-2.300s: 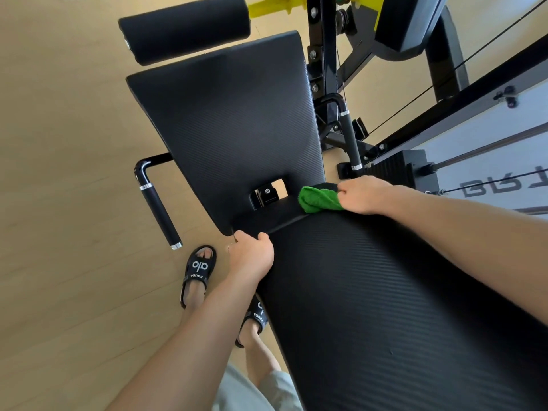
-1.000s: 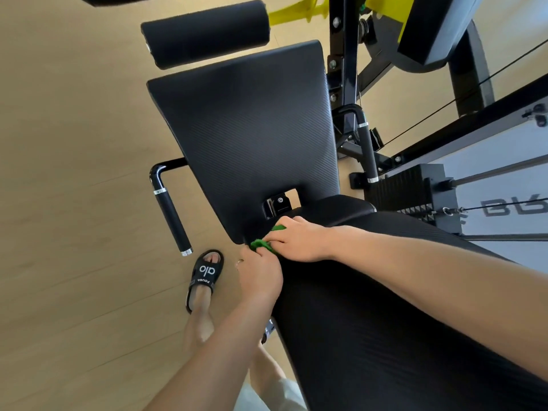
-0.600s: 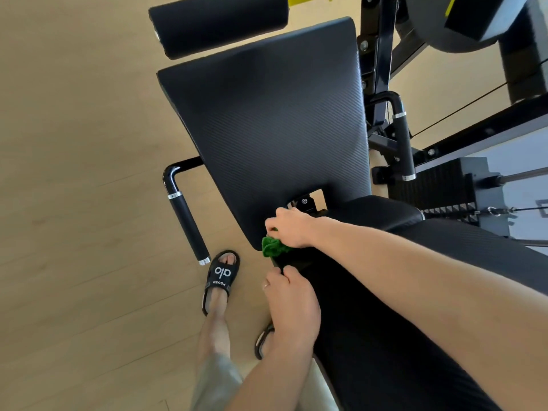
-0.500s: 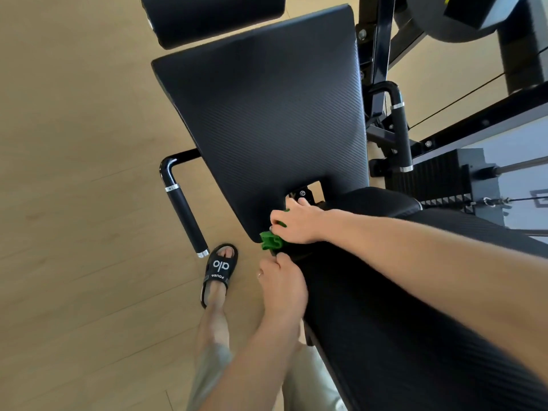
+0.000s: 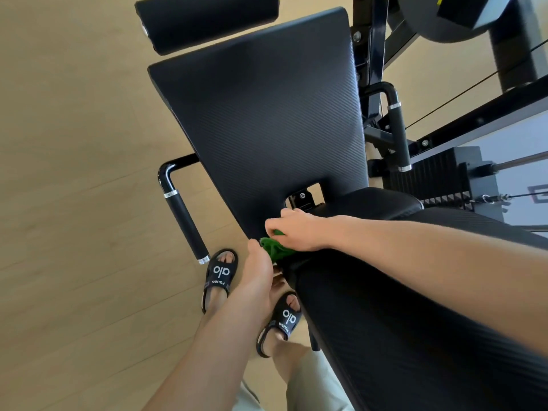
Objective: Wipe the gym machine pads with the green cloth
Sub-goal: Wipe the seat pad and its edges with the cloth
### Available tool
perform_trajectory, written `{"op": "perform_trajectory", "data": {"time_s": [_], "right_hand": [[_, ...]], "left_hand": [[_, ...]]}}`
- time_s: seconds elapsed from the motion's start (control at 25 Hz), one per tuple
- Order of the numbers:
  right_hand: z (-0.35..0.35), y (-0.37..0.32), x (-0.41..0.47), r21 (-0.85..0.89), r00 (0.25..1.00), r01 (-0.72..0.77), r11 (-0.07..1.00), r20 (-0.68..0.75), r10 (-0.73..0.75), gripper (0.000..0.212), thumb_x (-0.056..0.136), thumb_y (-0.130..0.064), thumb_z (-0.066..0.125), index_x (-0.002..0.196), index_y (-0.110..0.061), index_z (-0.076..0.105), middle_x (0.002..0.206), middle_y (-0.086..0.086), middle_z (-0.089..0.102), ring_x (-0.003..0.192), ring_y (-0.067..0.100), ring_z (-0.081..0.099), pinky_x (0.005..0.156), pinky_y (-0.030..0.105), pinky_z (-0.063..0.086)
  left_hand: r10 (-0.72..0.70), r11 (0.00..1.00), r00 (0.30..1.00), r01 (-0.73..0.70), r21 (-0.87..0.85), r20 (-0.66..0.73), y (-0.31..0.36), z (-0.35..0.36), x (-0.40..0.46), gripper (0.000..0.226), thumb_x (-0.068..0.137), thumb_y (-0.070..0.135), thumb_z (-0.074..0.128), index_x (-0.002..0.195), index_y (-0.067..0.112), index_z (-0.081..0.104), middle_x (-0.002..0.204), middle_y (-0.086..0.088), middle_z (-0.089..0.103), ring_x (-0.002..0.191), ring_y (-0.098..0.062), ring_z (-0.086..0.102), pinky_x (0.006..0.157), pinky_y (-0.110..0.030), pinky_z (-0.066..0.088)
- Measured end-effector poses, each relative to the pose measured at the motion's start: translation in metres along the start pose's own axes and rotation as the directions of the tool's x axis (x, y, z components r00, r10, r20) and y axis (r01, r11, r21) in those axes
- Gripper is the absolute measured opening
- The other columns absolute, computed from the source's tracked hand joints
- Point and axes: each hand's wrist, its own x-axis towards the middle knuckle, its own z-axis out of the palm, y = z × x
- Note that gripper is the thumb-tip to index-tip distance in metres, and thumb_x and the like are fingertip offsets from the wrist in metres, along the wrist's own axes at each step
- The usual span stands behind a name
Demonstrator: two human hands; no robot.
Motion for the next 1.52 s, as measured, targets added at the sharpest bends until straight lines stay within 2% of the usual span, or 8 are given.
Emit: {"op": "perform_trajectory", "data": {"time_s": [0.12,0.32,0.48,0.6,0.76,1.04,1.16,1.52], "right_hand": [[0.013,0.005,0.042,-0.118,0.989,-0.142,0.983,-0.057,0.137,0.025,0.105,-0.038,0.035,0.120,-0.023,0.049,0.122,0.014,0.045,0.113,0.037,0.047,0.092,0.049,0.040],[0.001,0.010,0.032,-0.010,0.976,-0.215,0.977,-0.022,0.215,0.031,0.105,-0.042,0.035,0.123,-0.023,0.050,0.126,0.014,0.047,0.118,0.037,0.046,0.094,0.048,0.039],[-0.015,0.016,-0.005,0.119,0.993,-0.067,0.991,0.103,0.054,0.034,0.105,-0.044,0.037,0.132,-0.027,0.048,0.119,0.010,0.052,0.116,0.034,0.054,0.092,0.044,0.044],[-0.005,0.026,0.004,0.007,0.998,-0.060,0.998,0.012,0.059,0.034,0.105,-0.045,0.037,0.132,-0.027,0.046,0.128,0.016,0.048,0.118,0.039,0.049,0.095,0.050,0.042],[-0.007,0.079,0.035,-0.132,0.970,-0.233,0.963,-0.107,0.220,0.033,0.105,-0.038,0.037,0.136,-0.031,0.045,0.136,0.018,0.045,0.122,0.042,0.046,0.094,0.050,0.041],[-0.039,0.172,-0.026,-0.063,0.813,-0.568,0.821,-0.202,0.546,0.029,0.105,-0.042,0.033,0.126,-0.026,0.045,0.132,0.019,0.043,0.118,0.042,0.045,0.095,0.053,0.042],[-0.041,0.177,-0.047,-0.008,0.772,-0.618,0.786,-0.198,0.604,0.029,0.105,-0.043,0.032,0.127,-0.029,0.044,0.136,0.020,0.038,0.122,0.045,0.043,0.095,0.055,0.044],[-0.047,0.186,-0.047,0.077,0.677,-0.716,0.694,-0.169,0.716,0.035,0.106,-0.031,0.034,0.139,-0.020,0.041,0.130,0.024,0.041,0.107,0.041,0.051,0.084,0.046,0.045]], "left_hand": [[-0.001,0.998,1.000,0.001,0.067,-0.002,0.000,0.002,0.016,0.048,0.106,0.047,0.023,0.091,0.014,0.055,0.089,-0.009,0.063,0.081,-0.021,0.062,0.065,-0.033,0.050],[0.118,0.920,0.992,-0.092,0.380,-0.048,0.013,0.021,0.024,0.061,0.104,0.047,0.022,0.152,0.010,0.031,0.154,-0.016,0.035,0.142,-0.032,0.033,0.117,-0.042,0.024],[0.308,0.885,0.945,-0.243,0.398,-0.107,0.008,0.033,0.021,0.054,0.105,0.040,0.026,0.147,0.006,0.029,0.147,-0.015,0.038,0.124,-0.032,0.043,0.096,-0.034,0.033],[0.395,0.814,0.907,-0.270,0.514,-0.149,-0.002,0.038,0.041,0.046,0.105,0.035,0.023,0.135,0.005,0.040,0.136,-0.016,0.047,0.116,-0.031,0.044,0.103,-0.043,0.035],[0.462,0.703,0.880,-0.291,0.649,-0.106,-0.010,0.049,0.069,0.041,0.105,0.032,0.025,0.129,0.012,0.050,0.140,-0.012,0.045,0.135,-0.029,0.027,0.110,-0.044,0.017],[0.481,0.647,0.869,-0.262,0.716,-0.116,-0.011,0.048,0.072,0.023,0.104,0.025,0.035,0.118,0.017,0.052,0.139,-0.012,0.040,0.129,-0.035,0.034,0.109,-0.042,0.029],[0.477,0.657,0.871,-0.264,0.706,-0.118,-0.010,0.047,0.074,0.021,0.103,0.020,0.039,0.119,0.017,0.053,0.140,-0.010,0.039,0.126,-0.033,0.034,0.087,-0.031,0.031],[0.482,0.671,0.862,-0.251,0.698,-0.154,-0.010,0.050,0.073,0.022,0.101,0.013,0.042,0.117,0.015,0.056,0.141,-0.009,0.039,0.128,-0.031,0.033,0.082,-0.030,0.029]]}}
